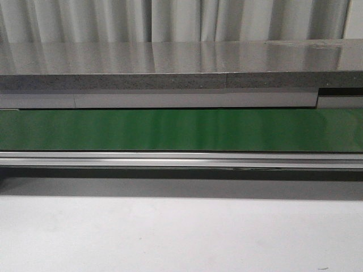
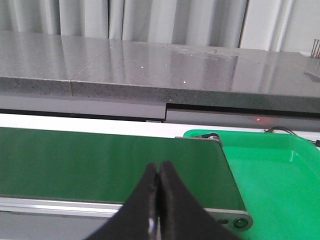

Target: Move button from right to left

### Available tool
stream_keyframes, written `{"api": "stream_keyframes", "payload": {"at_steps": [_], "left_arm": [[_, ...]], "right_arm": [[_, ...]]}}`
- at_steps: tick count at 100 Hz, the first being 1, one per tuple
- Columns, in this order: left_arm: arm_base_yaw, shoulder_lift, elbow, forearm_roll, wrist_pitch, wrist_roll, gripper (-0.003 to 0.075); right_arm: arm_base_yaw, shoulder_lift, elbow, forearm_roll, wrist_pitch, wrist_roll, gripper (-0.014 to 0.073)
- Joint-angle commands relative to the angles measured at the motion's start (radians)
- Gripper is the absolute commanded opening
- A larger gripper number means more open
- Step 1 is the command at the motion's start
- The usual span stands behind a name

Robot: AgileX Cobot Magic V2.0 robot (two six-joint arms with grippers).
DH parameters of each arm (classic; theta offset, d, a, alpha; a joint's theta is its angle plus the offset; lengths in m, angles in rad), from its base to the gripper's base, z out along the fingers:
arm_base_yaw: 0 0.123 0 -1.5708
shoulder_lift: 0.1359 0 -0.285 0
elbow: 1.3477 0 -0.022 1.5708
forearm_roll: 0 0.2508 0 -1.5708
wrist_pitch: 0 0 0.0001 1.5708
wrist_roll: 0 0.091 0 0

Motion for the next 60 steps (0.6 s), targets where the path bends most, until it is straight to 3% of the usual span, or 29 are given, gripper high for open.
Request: {"api": "stream_keyframes", "payload": {"at_steps": [1,9,60], "left_arm": [[0.002,-0.030,0.045,-0.010,-0.073,-0.010,-0.0020],[0.002,-0.030,0.045,-0.010,-0.073,-0.010,-0.0020],[0.002,-0.030,0.045,-0.010,-0.073,-0.010,-0.0020]], "right_arm": [[0.001,-0.053,0.022,0.001,-0.091,0.009,-0.0067],[0.001,-0.117,0.044,0.016,-0.032,0.009,-0.0067],[0.004,-0.112,0.043,0.014,-0.032,0.009,-0.0067]]}}
